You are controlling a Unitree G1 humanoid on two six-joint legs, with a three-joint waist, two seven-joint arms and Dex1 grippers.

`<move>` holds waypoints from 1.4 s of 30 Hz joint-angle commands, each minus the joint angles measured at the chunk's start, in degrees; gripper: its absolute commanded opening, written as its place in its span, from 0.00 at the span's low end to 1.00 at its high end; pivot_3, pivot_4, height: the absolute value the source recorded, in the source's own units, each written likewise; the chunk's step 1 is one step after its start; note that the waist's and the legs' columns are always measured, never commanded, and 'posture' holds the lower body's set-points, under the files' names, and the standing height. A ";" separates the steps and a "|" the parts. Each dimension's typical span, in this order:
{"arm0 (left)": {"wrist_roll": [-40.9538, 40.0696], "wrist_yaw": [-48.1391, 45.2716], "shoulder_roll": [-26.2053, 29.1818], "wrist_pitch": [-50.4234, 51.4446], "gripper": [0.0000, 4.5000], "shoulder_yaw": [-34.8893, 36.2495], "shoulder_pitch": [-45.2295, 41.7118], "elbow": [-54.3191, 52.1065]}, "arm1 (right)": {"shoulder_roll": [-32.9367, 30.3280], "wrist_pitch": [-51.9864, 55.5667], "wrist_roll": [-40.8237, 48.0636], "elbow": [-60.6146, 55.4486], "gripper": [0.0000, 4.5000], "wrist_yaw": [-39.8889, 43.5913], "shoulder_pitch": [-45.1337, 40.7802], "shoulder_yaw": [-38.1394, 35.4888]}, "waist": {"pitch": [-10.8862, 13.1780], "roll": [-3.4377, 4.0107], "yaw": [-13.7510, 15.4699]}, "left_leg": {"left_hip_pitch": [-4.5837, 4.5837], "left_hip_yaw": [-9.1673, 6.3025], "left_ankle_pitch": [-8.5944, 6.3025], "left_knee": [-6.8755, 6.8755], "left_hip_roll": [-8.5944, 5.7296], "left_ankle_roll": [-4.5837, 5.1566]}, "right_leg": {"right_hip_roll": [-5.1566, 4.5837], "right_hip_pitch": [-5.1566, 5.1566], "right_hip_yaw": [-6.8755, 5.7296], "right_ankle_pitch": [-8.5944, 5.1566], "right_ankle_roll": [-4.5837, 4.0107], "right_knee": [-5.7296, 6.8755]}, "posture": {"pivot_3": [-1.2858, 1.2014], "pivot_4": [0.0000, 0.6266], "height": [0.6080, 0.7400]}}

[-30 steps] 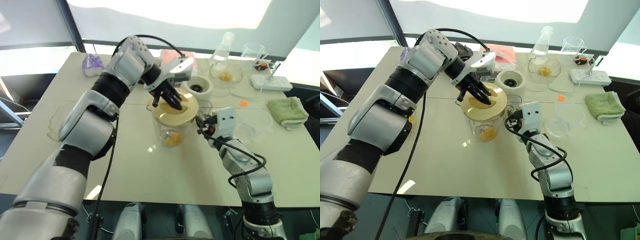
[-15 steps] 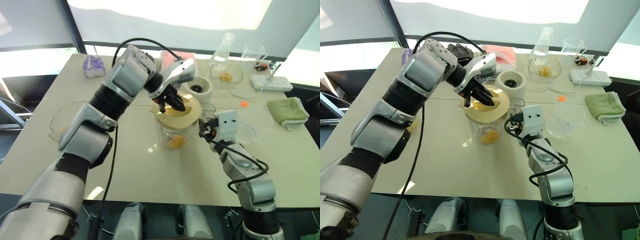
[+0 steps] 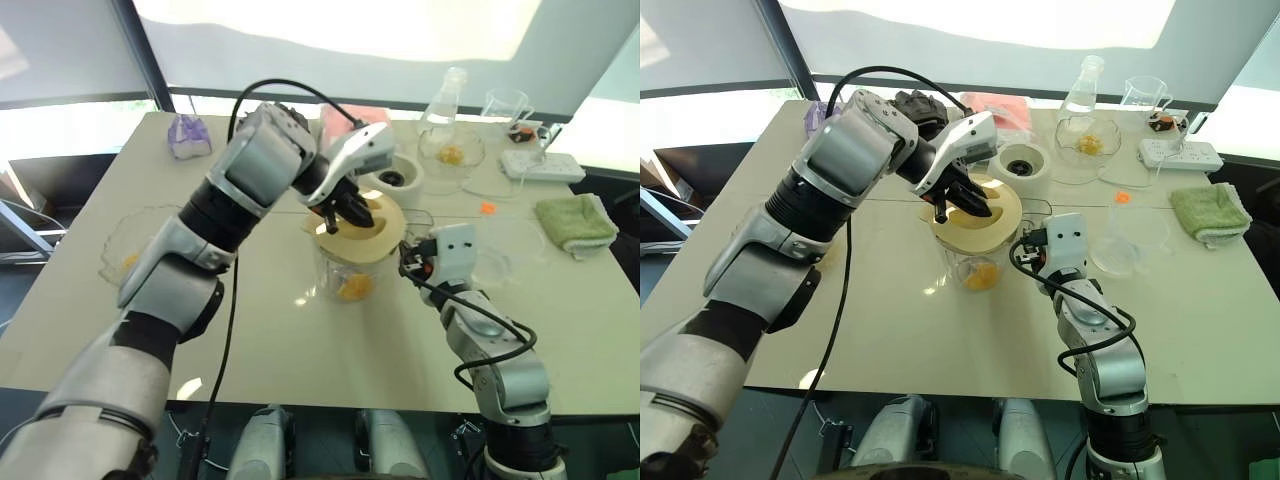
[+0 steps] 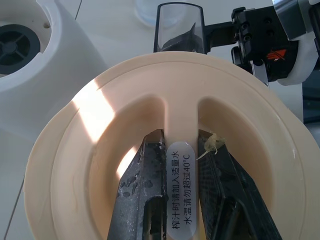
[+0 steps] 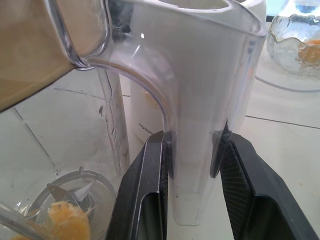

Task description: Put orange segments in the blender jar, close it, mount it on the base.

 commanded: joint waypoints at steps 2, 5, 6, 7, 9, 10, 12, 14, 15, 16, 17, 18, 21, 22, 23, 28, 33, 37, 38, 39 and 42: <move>1.97 2.04 1.49 -1.51 0.38 -4.17 2.90 3.40 | -0.19 -4.11 -0.98 -2.75 0.20 0.82 -0.62 0.10 | -0.01 0.00 -0.17 | 0.03 0.01 0.00 0.00 0.00 0.00 | 0.00 0.01 0.02 0.00 -0.01 0.00 | 0.52 0.24 1.00; 1.53 2.01 2.00 -5.77 0.71 -2.64 1.64 3.98 | -0.22 -5.00 -1.45 -1.92 0.20 1.25 -0.62 0.53 | -0.01 0.00 -0.28 | 0.06 0.01 0.00 0.00 0.00 -0.01 | 0.02 0.01 0.04 0.00 -0.02 0.01 | 0.52 0.24 1.00; 1.18 2.10 2.06 -6.87 0.71 -1.42 0.35 4.79 | -0.13 -5.29 -1.53 -1.56 0.20 1.28 -0.69 0.63 | -0.01 0.00 -0.19 | 0.06 0.01 0.02 0.00 0.01 -0.04 | 0.02 0.01 0.04 -0.01 -0.02 0.02 | 0.52 0.24 1.00; 0.88 2.32 2.08 -7.82 0.71 -0.25 -0.87 5.47 | -0.07 -5.57 -1.58 -1.32 0.20 1.30 -0.64 0.72 | -0.01 0.00 -0.06 | 0.07 0.01 0.04 0.00 0.01 -0.07 | 0.01 0.01 0.04 -0.01 -0.03 0.03 | 0.52 0.24 1.00; -0.08 2.70 2.11 -9.14 0.71 2.33 -3.89 6.92 | 0.12 -6.08 -1.68 -0.76 0.20 1.31 -0.52 0.92 | 0.00 -0.01 0.00 | 0.04 0.01 0.09 0.01 0.00 -0.14 | 0.01 0.00 0.05 -0.01 -0.04 0.02 | 0.52 0.24 1.00; -0.74 2.46 2.46 -9.88 0.71 3.61 -5.61 6.83 | 0.18 -6.32 -1.70 -0.49 0.20 1.42 -0.16 1.08 | 0.01 -0.01 0.00 | 0.01 0.01 0.09 0.02 -0.01 -0.14 | 0.01 -0.02 0.06 -0.01 -0.05 0.01 | 0.52 0.24 1.00; -1.84 1.97 3.10 -10.97 0.71 5.50 -8.26 6.39 | 0.08 -6.76 -1.84 -0.11 0.20 1.79 0.55 1.39 | 0.05 -0.03 0.03 | -0.12 0.01 0.09 0.02 -0.02 -0.15 | 0.01 -0.13 0.06 -0.01 -0.04 -0.01 | 0.52 0.24 1.00; -3.14 1.53 3.78 -11.45 0.71 7.22 -10.74 6.06 | -0.14 -7.32 -1.95 0.35 0.20 2.22 1.15 1.51 | 0.07 -0.05 -0.13 | -0.22 0.02 0.09 0.01 -0.02 -0.14 | 0.01 -0.23 0.07 0.00 0.00 -0.04 | 0.52 0.24 1.00; -3.90 1.31 4.09 -11.35 0.71 8.20 -12.00 5.87 | -0.30 -7.63 -2.03 0.60 0.20 2.47 1.49 1.43 | 0.07 -0.05 -0.17 | -0.22 0.02 0.09 0.01 -0.02 -0.14 | 0.01 -0.23 0.07 -0.02 0.06 -0.04 | 0.52 0.24 1.00; -4.37 1.18 4.25 -11.24 0.71 8.76 -12.74 5.84 | -0.37 -7.85 -2.09 0.76 0.20 2.66 1.69 1.35 | 0.07 -0.05 -0.30 | -0.22 0.03 0.08 -0.01 -0.02 -0.14 | 0.01 -0.23 0.07 -0.03 0.09 -0.04 | 0.52 0.24 1.00; -5.06 0.90 4.56 -11.09 0.71 9.65 -13.71 5.81 | -0.47 -8.07 -2.13 1.01 0.20 2.84 1.85 1.16 | 0.06 -0.05 -0.39 | -0.21 0.03 0.08 -0.03 -0.02 -0.13 | 0.01 -0.24 0.07 -0.02 0.14 -0.04 | 0.52 0.24 1.00; -5.60 0.85 4.92 -11.13 0.71 10.53 -14.37 5.76 | -0.56 -8.23 -2.18 1.12 0.20 2.99 2.07 1.03 | 0.06 -0.04 -0.46 | -0.18 0.03 0.06 -0.06 -0.02 -0.11 | 0.01 -0.23 0.07 -0.03 0.17 -0.04 | 0.52 0.24 1.00; -6.22 1.41 6.37 -10.78 0.71 12.27 -15.22 6.25 | -0.58 -8.22 -2.21 0.54 0.20 3.14 2.73 0.63 | 0.06 -0.04 -0.63 | -0.15 0.02 0.07 -0.07 -0.02 -0.11 | 0.02 -0.23 0.07 -0.08 0.10 0.00 | 0.52 0.24 1.00; -6.43 2.84 6.99 -11.31 0.71 13.77 -14.72 6.75 | -0.32 -7.91 -1.73 -0.40 0.20 3.01 2.98 -0.07 | 0.07 -0.04 -0.80 | -0.13 0.03 0.07 -0.07 -0.01 -0.11 | 0.02 -0.23 0.07 -0.08 0.09 0.02 | 0.52 0.24 1.00; -6.82 4.28 7.53 -12.07 0.71 15.38 -13.95 7.14 | 0.08 -7.48 -1.03 -1.31 0.20 2.82 3.06 -0.90 | 0.07 -0.03 -1.05 | -0.14 0.02 0.07 -0.06 -0.01 -0.11 | 0.02 -0.23 0.07 -0.08 0.09 0.02 | 0.52 0.24 1.00; -8.76 13.51 9.71 -21.55 0.71 24.63 -2.93 2.75 | 0.14 -3.30 2.71 -6.97 0.20 2.81 0.82 -4.80 | 0.06 0.00 -1.54 | -0.08 0.03 0.08 -0.06 0.05 -0.13 | 0.01 -0.22 0.13 0.01 0.21 0.10 | 0.52 0.24 1.00; -15.51 17.23 11.91 -14.89 0.71 32.72 12.34 -6.96 | 0.08 3.04 7.89 -11.69 0.20 3.43 -3.92 -9.54 | 0.13 -0.01 -1.60 | -0.14 0.04 0.16 -0.06 0.08 -0.27 | 0.04 -0.28 0.09 0.05 0.26 0.14 | 0.52 0.24 1.00; -24.42 15.29 13.66 -11.14 0.71 38.74 26.89 -18.71 | -1.85 11.73 15.85 -15.18 0.20 3.59 -12.76 -16.75 | 0.16 0.02 -1.60 | -0.14 0.07 0.16 -0.06 0.18 -0.28 | 0.01 -0.28 0.14 0.07 0.27 0.14 | 0.52 0.24 1.00; -25.39 15.78 13.98 -11.13 0.71 39.69 29.65 -20.48 | -3.77 14.83 18.12 -15.58 0.20 4.36 -15.54 -18.58 | 0.18 0.00 -1.44 | -0.15 0.06 0.17 -0.06 0.21 -0.29 | 0.01 -0.28 0.12 0.07 0.27 0.14 | 0.52 0.24 1.00; -25.89 16.83 14.17 -11.21 0.71 40.22 31.74 -21.73 | -6.15 18.05 20.13 -15.68 0.20 5.45 -17.90 -20.09 | 0.19 -0.01 -1.08 | -0.16 0.05 0.17 -0.05 0.22 -0.30 | 0.00 -0.28 0.10 0.07 0.26 0.13 | 0.52 0.24 1.00; -27.11 19.74 14.37 -11.61 0.71 41.06 35.93 -24.83 | -12.49 25.48 24.93 -13.30 0.20 6.87 -26.23 -24.93 | 0.20 -0.01 -0.30 | -0.16 0.01 0.19 -0.05 0.22 -0.34 | -0.05 -0.20 -0.01 0.07 0.23 0.07 | 0.52 0.24 1.00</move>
